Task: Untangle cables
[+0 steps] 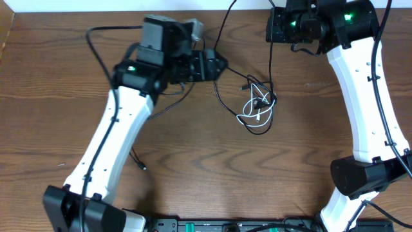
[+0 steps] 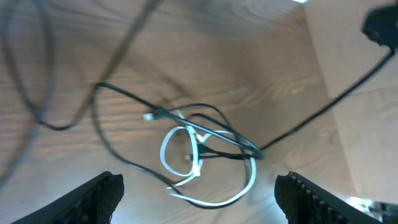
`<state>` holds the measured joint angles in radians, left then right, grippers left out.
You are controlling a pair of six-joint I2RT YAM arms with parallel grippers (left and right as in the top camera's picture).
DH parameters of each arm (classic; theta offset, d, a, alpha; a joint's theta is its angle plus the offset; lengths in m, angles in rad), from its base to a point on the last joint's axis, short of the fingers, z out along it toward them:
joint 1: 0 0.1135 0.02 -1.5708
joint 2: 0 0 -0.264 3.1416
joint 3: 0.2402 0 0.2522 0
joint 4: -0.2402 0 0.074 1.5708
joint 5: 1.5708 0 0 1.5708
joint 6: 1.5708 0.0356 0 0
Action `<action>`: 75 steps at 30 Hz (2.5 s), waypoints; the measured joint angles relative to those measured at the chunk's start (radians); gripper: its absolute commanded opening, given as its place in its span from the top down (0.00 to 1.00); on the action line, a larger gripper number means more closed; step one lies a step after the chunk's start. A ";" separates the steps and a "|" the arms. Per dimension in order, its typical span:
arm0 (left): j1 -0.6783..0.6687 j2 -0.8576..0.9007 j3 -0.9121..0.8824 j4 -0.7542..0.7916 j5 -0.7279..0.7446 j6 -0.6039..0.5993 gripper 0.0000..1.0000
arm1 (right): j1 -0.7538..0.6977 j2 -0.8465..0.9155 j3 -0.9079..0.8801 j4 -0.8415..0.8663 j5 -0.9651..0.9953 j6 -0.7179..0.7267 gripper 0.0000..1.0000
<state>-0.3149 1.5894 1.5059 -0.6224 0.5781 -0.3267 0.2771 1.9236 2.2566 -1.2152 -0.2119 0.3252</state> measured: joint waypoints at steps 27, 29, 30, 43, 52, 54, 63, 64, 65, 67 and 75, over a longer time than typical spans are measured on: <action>-0.171 0.287 -0.014 0.159 0.083 -0.269 0.16 | 0.000 0.000 0.000 -0.012 0.003 -0.023 0.99; -0.172 0.298 -0.014 0.164 0.095 -0.281 0.16 | 0.000 0.000 0.000 -0.012 0.003 -0.023 0.99; -0.174 0.302 -0.014 0.167 0.100 -0.284 0.16 | 0.000 0.000 0.000 -0.012 0.003 -0.023 0.99; -0.197 0.304 -0.014 0.291 0.116 -0.354 0.16 | 0.000 0.000 0.000 -0.012 0.003 -0.027 0.99; -0.212 0.344 -0.014 0.293 0.115 -0.381 0.20 | 0.000 0.000 0.000 -0.013 0.003 -0.030 0.99; -0.220 0.365 -0.014 0.300 0.115 -0.384 0.22 | 0.000 0.000 0.000 -0.013 0.003 -0.031 0.99; -0.237 0.399 -0.014 0.357 0.115 -0.395 0.48 | 0.000 0.000 0.000 -0.015 0.003 -0.042 0.99; -0.237 0.399 -0.014 0.357 0.115 -0.396 0.53 | 0.000 0.000 0.000 -0.015 0.003 -0.043 0.99; -0.237 0.399 -0.014 0.354 0.115 -0.396 0.59 | 0.000 0.000 0.000 -0.015 0.003 -0.044 0.99; -0.237 0.399 -0.014 0.341 0.115 -0.397 0.75 | 0.000 0.000 0.000 -0.015 0.003 -0.045 0.99; -0.237 0.399 -0.015 0.140 0.034 -0.319 0.93 | -0.005 0.000 0.000 0.020 0.002 -0.053 0.99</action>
<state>-0.5522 1.9884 1.4906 -0.4824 0.6121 -0.6453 0.2722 1.9236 2.2566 -1.1950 -0.2096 0.2726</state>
